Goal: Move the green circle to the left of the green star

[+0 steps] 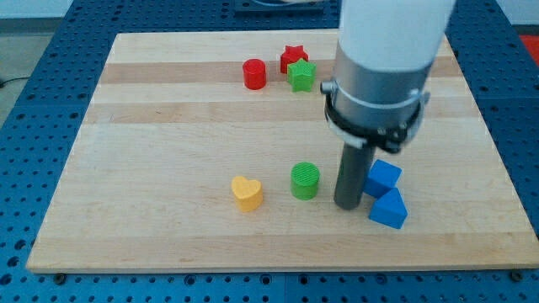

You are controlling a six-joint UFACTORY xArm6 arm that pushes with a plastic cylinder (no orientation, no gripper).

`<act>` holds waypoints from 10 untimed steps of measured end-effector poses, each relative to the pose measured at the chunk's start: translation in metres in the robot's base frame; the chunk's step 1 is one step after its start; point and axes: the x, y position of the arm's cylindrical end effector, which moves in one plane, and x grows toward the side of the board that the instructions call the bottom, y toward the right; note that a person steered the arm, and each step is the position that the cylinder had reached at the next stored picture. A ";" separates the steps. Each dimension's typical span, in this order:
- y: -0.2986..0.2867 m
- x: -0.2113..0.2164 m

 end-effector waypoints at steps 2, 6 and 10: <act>-0.037 -0.086; -0.072 -0.040; -0.226 -0.153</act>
